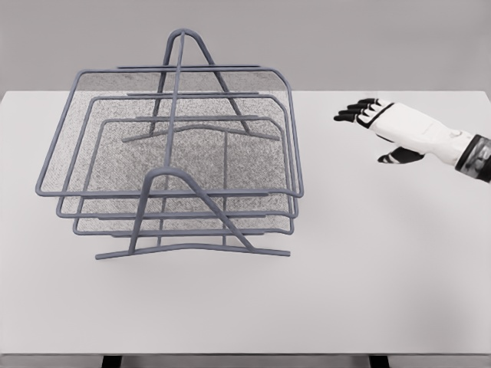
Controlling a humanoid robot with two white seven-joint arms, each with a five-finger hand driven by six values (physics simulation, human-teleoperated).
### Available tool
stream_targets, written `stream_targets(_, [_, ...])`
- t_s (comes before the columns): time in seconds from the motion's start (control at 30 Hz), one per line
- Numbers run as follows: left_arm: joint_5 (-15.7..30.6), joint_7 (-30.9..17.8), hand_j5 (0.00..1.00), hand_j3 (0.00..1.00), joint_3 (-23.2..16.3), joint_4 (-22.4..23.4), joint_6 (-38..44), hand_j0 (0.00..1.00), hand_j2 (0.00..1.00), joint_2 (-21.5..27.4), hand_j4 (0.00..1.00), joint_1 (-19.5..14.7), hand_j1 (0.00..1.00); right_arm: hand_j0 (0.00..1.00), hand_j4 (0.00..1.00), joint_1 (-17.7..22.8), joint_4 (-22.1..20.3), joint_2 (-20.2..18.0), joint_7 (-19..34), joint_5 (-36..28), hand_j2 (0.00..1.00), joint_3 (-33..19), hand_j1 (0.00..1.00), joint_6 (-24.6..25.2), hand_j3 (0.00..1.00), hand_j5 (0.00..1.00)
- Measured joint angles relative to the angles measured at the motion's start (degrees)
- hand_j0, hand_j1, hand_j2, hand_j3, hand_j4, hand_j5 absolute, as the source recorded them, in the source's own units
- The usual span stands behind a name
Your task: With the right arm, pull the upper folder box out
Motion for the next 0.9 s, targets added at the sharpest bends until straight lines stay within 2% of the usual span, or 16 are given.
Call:
stream_targets(0.03, [0.0, 0.0, 1.00, 1.00, 0.0, 0.0, 0.0, 1.00, 1.00, 0.0, 1.00, 0.0, 1.00, 1.00, 1.00, -0.4, 0.0, -0.2, 0.0, 0.0, 1.00, 0.2, 1.00, 0.0, 1.00, 1.00])
stream_targets(0.1, [0.0, 0.0, 1.00, 1.00, 0.0, 0.0, 0.0, 1.00, 1.00, 0.0, 1.00, 0.0, 1.00, 1.00, 1.00, -11.6, 0.3, -2.4, 0.2, 0.3, 1.00, 2.4, 1.00, 0.0, 1.00, 1.00])
stream_targets(0.17, [0.0, 0.0, 1.00, 1.00, 0.0, 0.0, 0.0, 1.00, 1.00, 0.0, 1.00, 0.0, 1.00, 1.00, 1.00, -23.5, 0.5, -3.1, 0.4, 0.1, 1.00, 8.1, 1.00, 0.0, 1.00, 1.00])
stream_targets(0.2, [0.0, 0.0, 1.00, 1.00, 0.0, 0.0, 0.0, 1.00, 1.00, 0.0, 1.00, 0.0, 1.00, 1.00, 1.00, -27.1, 0.6, -3.2, 1.7, -0.4, 1.00, 10.4, 1.00, 0.0, 1.00, 1.00])
stream_targets(0.43, [0.0, 0.0, 1.00, 1.00, 0.0, 0.0, 0.0, 1.00, 1.00, 0.0, 1.00, 0.0, 1.00, 1.00, 1.00, -26.3, -0.9, 2.4, 6.3, -0.1, 1.00, 23.3, 1.00, 0.0, 1.00, 1.00])
stream_targets(0.5, [0.0, 0.0, 1.00, 1.00, 0.1, -0.1, 0.0, 1.00, 1.00, 0.0, 1.00, 0.0, 1.00, 1.00, 1.00, -26.3, -0.4, 4.2, 8.5, -4.4, 1.00, 21.7, 1.00, 1.5, 1.00, 1.00])
stream_targets(0.6, [0.0, 0.0, 1.00, 1.00, 0.2, -0.2, 0.0, 1.00, 1.00, 0.0, 1.00, 0.0, 1.00, 1.00, 1.00, -26.2, 0.1, 6.3, 10.0, -6.4, 1.00, 20.9, 1.00, 2.8, 1.00, 1.00])
stream_targets(0.7, [0.0, 0.0, 1.00, 1.00, 0.1, -0.1, 0.0, 1.00, 1.00, 0.0, 1.00, 0.0, 1.00, 1.00, 1.00, -26.6, -0.6, 6.7, 10.5, -4.7, 1.00, 21.2, 1.00, 3.1, 1.00, 1.00])
stream_targets(0.73, [0.0, 0.0, 1.00, 1.00, 0.1, -0.1, 0.0, 1.00, 1.00, 0.0, 1.00, 0.0, 1.00, 1.00, 1.00, -26.8, -0.9, 7.0, 10.3, 0.3, 1.00, 22.8, 1.00, 1.9, 1.00, 1.00])
stream_targets(0.9, [0.0, 0.0, 1.00, 1.00, 0.2, -0.2, 0.0, 1.00, 1.00, 0.0, 1.00, 0.0, 1.00, 1.00, 1.00, -27.1, -2.2, 7.1, 10.4, 5.6, 1.00, 22.0, 1.00, 1.3, 1.00, 1.00])
